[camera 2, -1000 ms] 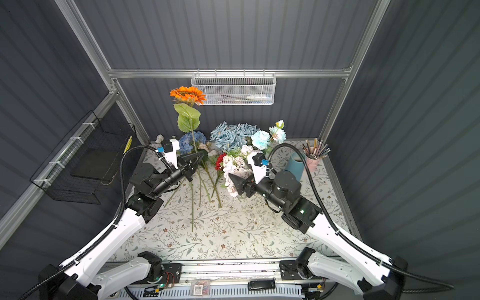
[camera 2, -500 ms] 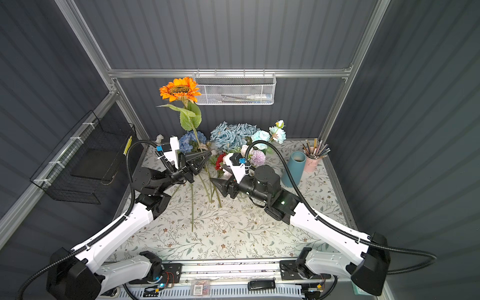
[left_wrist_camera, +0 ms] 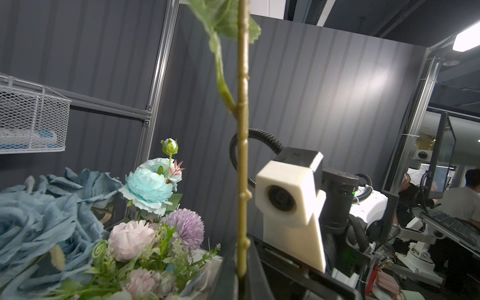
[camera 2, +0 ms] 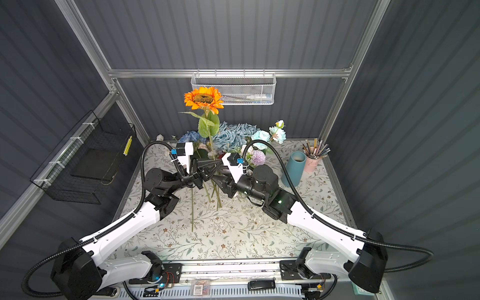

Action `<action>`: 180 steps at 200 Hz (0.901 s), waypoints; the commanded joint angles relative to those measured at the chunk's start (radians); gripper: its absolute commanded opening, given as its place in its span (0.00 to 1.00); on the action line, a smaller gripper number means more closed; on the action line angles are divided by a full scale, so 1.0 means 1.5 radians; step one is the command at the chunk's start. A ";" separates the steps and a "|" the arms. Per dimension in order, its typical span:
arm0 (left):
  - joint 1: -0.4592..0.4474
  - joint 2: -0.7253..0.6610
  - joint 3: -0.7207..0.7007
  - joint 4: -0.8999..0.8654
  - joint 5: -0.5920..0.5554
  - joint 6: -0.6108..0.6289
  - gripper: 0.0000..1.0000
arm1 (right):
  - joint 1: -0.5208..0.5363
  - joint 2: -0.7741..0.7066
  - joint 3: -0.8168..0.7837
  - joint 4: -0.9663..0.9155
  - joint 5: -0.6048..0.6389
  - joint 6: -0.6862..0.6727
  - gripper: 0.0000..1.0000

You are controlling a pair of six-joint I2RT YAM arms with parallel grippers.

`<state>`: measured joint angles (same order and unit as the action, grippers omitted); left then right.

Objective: Arrange flowers in a vase
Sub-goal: Pass the flower.

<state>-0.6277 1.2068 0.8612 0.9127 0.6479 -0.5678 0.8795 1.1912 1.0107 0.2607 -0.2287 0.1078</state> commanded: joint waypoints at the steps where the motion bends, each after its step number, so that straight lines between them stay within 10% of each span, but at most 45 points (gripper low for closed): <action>1: -0.009 -0.001 0.014 -0.011 0.012 0.020 0.00 | 0.001 -0.003 0.006 0.031 -0.002 -0.005 0.17; 27: -0.009 -0.002 0.015 -0.013 0.009 0.018 0.21 | 0.000 -0.010 0.000 0.026 0.004 -0.007 0.00; 45: -0.009 -0.009 0.016 -0.022 -0.001 0.018 0.99 | 0.000 -0.021 -0.009 0.029 0.010 -0.007 0.00; 128: -0.009 -0.170 -0.068 -0.388 -0.444 0.233 1.00 | -0.003 -0.216 -0.077 -0.068 0.085 -0.018 0.00; 180: -0.014 -0.128 -0.181 -0.406 -0.484 0.222 1.00 | -0.017 -0.346 -0.099 -0.230 0.256 -0.049 0.00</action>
<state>-0.6361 0.9997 0.6685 0.3614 0.0006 -0.2478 0.8726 0.7311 0.8860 0.0635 -0.0051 0.0673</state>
